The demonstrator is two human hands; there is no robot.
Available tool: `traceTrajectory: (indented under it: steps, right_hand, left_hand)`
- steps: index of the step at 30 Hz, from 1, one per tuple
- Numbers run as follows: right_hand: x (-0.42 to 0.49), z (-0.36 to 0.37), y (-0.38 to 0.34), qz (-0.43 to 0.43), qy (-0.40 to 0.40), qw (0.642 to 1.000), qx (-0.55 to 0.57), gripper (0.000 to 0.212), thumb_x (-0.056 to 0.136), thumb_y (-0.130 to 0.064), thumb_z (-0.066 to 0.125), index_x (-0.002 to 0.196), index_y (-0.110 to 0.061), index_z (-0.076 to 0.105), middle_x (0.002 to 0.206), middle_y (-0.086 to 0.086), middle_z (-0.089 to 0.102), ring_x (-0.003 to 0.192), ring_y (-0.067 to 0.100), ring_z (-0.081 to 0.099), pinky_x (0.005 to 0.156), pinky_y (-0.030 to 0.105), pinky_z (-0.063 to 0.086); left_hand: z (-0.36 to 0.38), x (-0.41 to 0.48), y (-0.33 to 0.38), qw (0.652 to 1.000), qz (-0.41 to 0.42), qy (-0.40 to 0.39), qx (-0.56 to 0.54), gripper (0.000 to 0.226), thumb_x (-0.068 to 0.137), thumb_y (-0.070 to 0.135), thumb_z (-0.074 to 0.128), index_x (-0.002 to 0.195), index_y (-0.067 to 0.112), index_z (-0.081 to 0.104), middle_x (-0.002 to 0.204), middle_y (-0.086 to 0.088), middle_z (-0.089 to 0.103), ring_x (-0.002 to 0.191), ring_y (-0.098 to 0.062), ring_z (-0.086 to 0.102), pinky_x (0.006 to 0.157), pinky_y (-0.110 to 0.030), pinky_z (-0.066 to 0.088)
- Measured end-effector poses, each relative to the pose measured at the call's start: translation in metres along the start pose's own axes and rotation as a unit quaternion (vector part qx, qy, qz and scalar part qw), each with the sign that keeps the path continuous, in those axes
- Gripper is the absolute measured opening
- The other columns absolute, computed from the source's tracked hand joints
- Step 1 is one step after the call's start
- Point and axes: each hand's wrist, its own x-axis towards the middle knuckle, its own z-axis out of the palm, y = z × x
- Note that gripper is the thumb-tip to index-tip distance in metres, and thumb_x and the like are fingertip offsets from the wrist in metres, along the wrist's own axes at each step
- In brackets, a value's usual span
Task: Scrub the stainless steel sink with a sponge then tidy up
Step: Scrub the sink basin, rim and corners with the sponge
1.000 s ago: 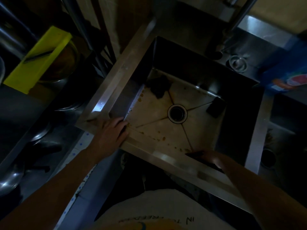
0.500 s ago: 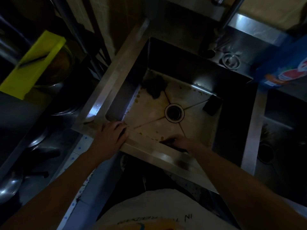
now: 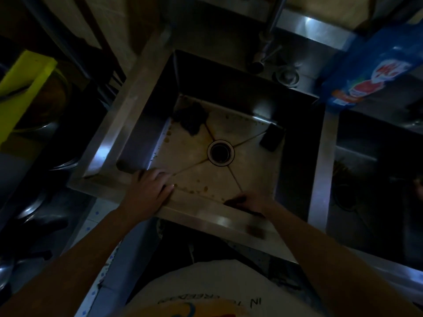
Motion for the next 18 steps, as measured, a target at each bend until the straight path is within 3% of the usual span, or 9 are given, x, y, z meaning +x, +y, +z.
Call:
traceTrajectory:
  steps: [3,5,7,9,11,13,15,18]
  right_hand:
    - [-0.016,-0.02,0.052,0.058,0.013,0.998,-0.016,0.05,0.084,-0.046,0.065,0.125,-0.018,0.059,0.136,0.005,0.052,0.123,0.029,0.048,0.102,0.033,0.038]
    - [-0.017,-0.026,0.065,0.06,0.012,0.998,-0.012,0.044,0.083,-0.046,0.066,0.12,-0.022,0.062,0.127,0.001,0.058,0.114,0.024,0.053,0.095,0.029,0.04]
    - [-0.012,-0.027,0.062,0.052,-0.009,0.997,-0.064,0.045,0.087,-0.043,0.062,0.126,-0.019,0.059,0.131,0.001,0.056,0.119,0.025,0.051,0.1,0.031,0.04]
    - [-0.008,-0.021,0.046,0.046,-0.018,0.994,-0.097,0.053,0.089,-0.043,0.059,0.133,-0.014,0.052,0.139,0.005,0.048,0.126,0.029,0.045,0.105,0.034,0.036]
    - [-0.001,-0.013,0.022,0.014,-0.017,0.997,-0.073,0.049,0.089,-0.039,0.06,0.128,-0.009,0.055,0.133,0.009,0.052,0.124,0.031,0.047,0.103,0.035,0.037]
    - [0.007,-0.002,-0.008,-0.039,-0.032,0.998,-0.034,0.033,0.091,-0.027,0.059,0.116,-0.006,0.064,0.119,0.017,0.063,0.104,0.028,0.059,0.088,0.032,0.047]
    - [0.013,0.01,-0.041,-0.073,-0.041,0.996,-0.012,0.026,0.093,-0.022,0.057,0.113,-0.008,0.066,0.106,0.014,0.067,0.081,0.021,0.063,0.068,0.025,0.05]
    - [0.023,0.024,-0.077,-0.118,-0.041,0.992,0.012,0.027,0.093,-0.016,0.055,0.116,-0.008,0.063,0.11,0.011,0.066,0.09,0.021,0.063,0.075,0.031,0.053]
  left_hand:
    - [0.004,0.006,0.016,1.0,0.002,-0.011,0.019,0.06,0.087,0.048,0.02,0.117,0.017,0.061,0.116,-0.004,0.06,0.107,-0.025,0.056,0.094,-0.046,0.035]
    - [0.007,0.008,0.024,0.999,-0.01,-0.023,0.024,0.066,0.084,0.053,0.013,0.12,0.021,0.058,0.116,-0.001,0.058,0.109,-0.023,0.054,0.096,-0.042,0.031]
    - [0.012,0.009,0.03,0.999,-0.015,-0.028,0.021,0.07,0.082,0.055,0.009,0.12,0.022,0.057,0.114,-0.001,0.058,0.108,-0.024,0.054,0.096,-0.042,0.029]
    - [0.016,0.008,0.034,1.0,-0.008,-0.017,0.014,0.063,0.084,0.052,0.015,0.113,0.02,0.062,0.108,-0.003,0.061,0.101,-0.027,0.057,0.093,-0.043,0.034]
    - [0.015,0.004,0.039,0.999,0.026,0.024,0.041,0.046,0.086,0.043,0.03,0.097,0.018,0.067,0.096,-0.004,0.064,0.086,-0.027,0.062,0.083,-0.045,0.044]
    - [0.013,0.0,0.042,0.992,0.061,0.072,0.081,0.031,0.082,0.034,0.041,0.083,0.019,0.067,0.086,-0.001,0.065,0.077,-0.022,0.06,0.071,-0.045,0.052]
    - [0.012,-0.004,0.043,0.991,0.061,0.084,0.081,0.028,0.08,0.032,0.043,0.082,0.019,0.068,0.084,-0.001,0.065,0.076,-0.023,0.061,0.07,-0.046,0.053]
    - [0.01,-0.009,0.04,0.994,0.031,0.089,0.053,0.03,0.084,0.032,0.041,0.083,0.016,0.066,0.084,-0.005,0.066,0.075,-0.027,0.065,0.074,-0.047,0.051]
